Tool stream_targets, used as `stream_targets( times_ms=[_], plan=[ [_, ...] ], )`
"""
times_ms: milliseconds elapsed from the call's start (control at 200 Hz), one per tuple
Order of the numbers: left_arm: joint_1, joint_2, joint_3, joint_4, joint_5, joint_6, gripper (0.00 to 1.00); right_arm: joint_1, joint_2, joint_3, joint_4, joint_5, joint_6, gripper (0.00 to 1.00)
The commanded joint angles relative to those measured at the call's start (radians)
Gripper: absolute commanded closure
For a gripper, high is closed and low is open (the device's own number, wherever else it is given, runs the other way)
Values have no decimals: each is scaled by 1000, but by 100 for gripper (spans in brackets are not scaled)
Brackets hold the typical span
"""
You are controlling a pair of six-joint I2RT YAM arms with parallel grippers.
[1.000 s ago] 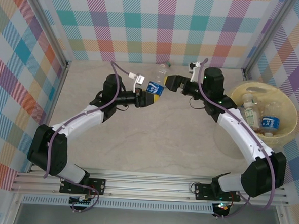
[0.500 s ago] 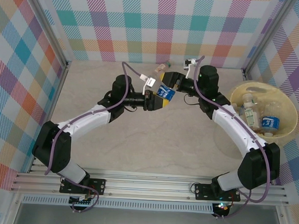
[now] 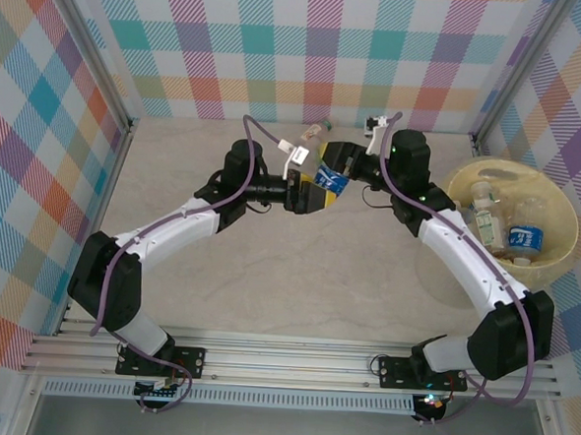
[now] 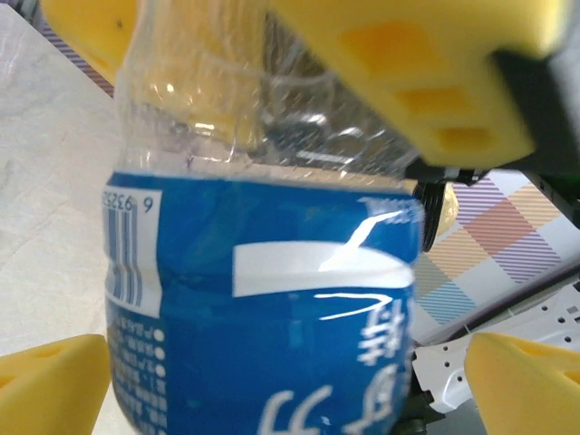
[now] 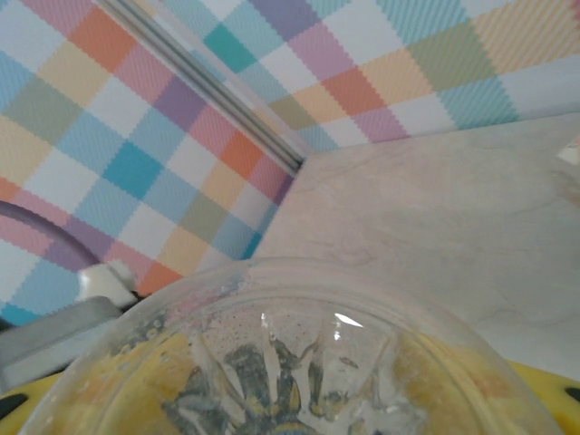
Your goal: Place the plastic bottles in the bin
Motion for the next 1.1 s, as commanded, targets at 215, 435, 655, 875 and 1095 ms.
stream_targets(
  times_ms=[215, 435, 655, 875, 1095],
  plan=[
    [6, -97, -33, 41, -91, 8, 0, 0, -168, 96, -284, 324, -256, 50],
    [6, -118, -55, 35, -122, 24, 0, -9, -289, 133, -356, 572, -383, 52],
    [7, -68, -26, -1, -163, 9, 0, -33, -372, 163, -333, 856, -560, 54],
    [6, -23, -2, -51, -264, 1, 0, -142, -393, 203, -405, 1007, -636, 56],
    [6, 26, 33, -95, -298, -20, 0, -263, -310, 370, -670, 1097, -712, 55]
  ],
)
